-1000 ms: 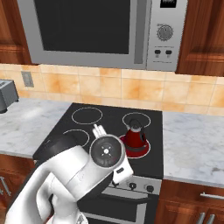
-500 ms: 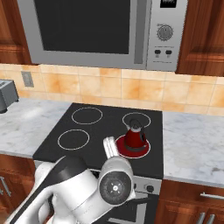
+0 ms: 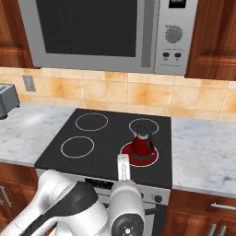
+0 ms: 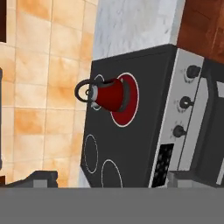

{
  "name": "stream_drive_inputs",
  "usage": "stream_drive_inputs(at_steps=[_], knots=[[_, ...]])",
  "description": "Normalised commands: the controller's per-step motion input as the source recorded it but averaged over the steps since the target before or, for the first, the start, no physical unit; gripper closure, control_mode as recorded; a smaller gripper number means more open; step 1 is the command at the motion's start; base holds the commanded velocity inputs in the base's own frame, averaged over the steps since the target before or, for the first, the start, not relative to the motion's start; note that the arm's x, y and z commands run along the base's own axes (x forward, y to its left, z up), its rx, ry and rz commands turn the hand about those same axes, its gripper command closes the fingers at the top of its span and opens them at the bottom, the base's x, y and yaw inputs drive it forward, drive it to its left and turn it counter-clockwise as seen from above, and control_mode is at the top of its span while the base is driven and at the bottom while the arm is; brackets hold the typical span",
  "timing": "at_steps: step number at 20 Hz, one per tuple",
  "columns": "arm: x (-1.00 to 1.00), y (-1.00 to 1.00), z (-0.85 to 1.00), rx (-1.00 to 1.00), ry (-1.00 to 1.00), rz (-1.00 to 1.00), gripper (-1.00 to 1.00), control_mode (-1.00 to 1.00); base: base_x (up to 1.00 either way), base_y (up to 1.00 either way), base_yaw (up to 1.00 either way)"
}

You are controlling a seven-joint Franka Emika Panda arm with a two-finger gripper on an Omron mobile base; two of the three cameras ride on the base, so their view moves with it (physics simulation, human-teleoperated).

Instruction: The kettle is done boiling. Turn off the stove, then wait for 300 timesteps before moving the kettle to the dining table.

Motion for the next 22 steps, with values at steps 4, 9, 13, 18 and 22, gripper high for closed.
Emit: stream_drive_inputs(at_steps=[4, 9, 13, 18, 22], knots=[[-0.03, 0.0, -0.23, 0.22, -0.13, -0.06, -1.0, -1.0, 0.0, 0.0, 0.0], [-0.02, 0.0, -0.24, 0.22, -0.09, -0.07, -1.0, -1.0, 0.0, 0.0, 0.0], [-0.01, -0.11, -0.25, 0.17, -0.04, -0.08, -1.0, -1.0, 0.0, 0.0, 0.0], [0.0, -0.22, -0.17, 0.11, -0.01, -0.05, -1.0, -1.0, 0.0, 0.0, 0.0], [0.0, -0.2, -0.23, 0.06, -0.05, -0.05, -1.0, -1.0, 0.0, 0.0, 0.0]])
